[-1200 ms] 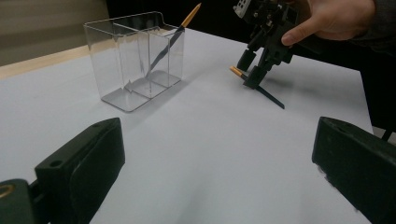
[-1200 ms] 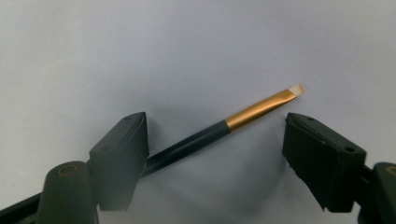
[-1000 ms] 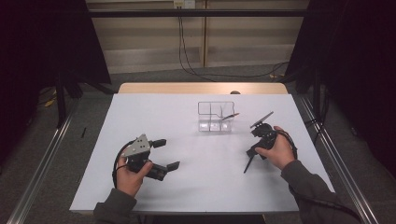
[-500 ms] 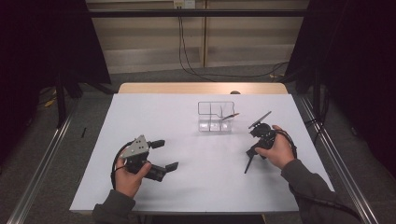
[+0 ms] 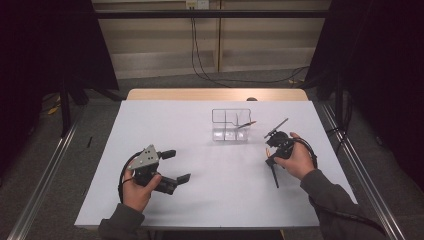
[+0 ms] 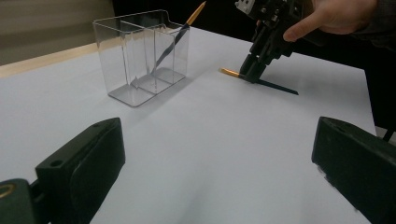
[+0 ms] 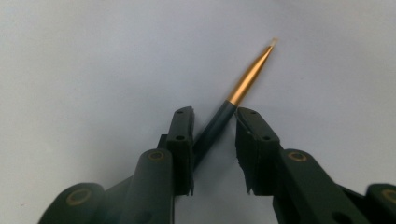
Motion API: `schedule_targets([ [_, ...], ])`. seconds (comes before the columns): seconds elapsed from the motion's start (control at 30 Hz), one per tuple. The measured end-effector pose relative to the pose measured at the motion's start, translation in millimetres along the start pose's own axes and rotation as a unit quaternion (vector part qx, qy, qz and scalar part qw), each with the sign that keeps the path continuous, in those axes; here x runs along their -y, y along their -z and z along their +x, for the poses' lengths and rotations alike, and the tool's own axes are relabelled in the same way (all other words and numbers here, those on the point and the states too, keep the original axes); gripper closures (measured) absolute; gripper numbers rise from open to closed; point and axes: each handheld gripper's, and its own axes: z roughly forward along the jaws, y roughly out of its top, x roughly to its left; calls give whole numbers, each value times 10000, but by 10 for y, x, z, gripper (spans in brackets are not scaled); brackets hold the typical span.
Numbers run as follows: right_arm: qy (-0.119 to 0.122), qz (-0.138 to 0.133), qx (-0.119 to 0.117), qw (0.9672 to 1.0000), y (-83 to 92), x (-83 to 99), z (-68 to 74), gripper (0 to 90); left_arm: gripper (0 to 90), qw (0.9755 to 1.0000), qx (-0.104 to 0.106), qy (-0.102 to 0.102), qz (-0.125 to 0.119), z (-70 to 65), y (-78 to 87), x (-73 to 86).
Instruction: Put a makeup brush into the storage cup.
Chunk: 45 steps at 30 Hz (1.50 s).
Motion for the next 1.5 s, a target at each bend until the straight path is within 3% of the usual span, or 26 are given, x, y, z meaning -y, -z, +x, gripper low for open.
schedule_targets([
  [0.07, 2, -11, 5, 10000, 4, 2, -9, 840, 25, 10000, 2, -1, -2, 1, 0, 0],
  [0.13, -122, -30, -45, 9999, 2, 7, -16, 841, 25, 10000, 1, 3, -3, 0, 2, 0],
  [0.4, -118, 19, -100, 9999, 0, -10, -47, 833, 25, 10000, 8, -1, 4, 6, -4, 8],
  [0.53, -259, -52, -164, 9995, -3, -23, -39, 803, 25, 10000, 0, -39, 34, 15, 4, 8],
  [0.6, -147, -87, -174, 9997, -10, -36, -52, 800, 25, 10000, -7, -11, 15, 14, 2, 9],
  [0.67, -239, -128, -164, 9995, -14, -52, -47, 801, 25, 10000, -10, -10, 25, 13, 3, 11],
  [0.87, -189, -140, -148, 9996, -34, -113, -49, 805, 25, 10000, -66, 22, 69, 19, 13, 16],
  [1.03, -49, 60, 39, 10000, -50, -160, 7, 811, 25, 10000, -34, 53, 72, 24, -3, 33],
  [1.1, -148, -17, 96, 9998, -51, -140, 25, 810, 25, 9999, -28, 12, 115, 24, -10, 31],
  [1.13, -117, -83, 65, 9999, -56, -125, 14, 809, 25, 9999, -52, 6, 123, 17, -14, 28],
  [1.33, -483, -414, -185, 9978, -56, -21, -48, 810, 25, 9999, -82, 19, 151, 6, -15, 30],
  [1.5, -482, -533, -64, 9974, -63, -2, -30, 846, 25, 9998, -127, 34, 136, 4, -2, 26],
])
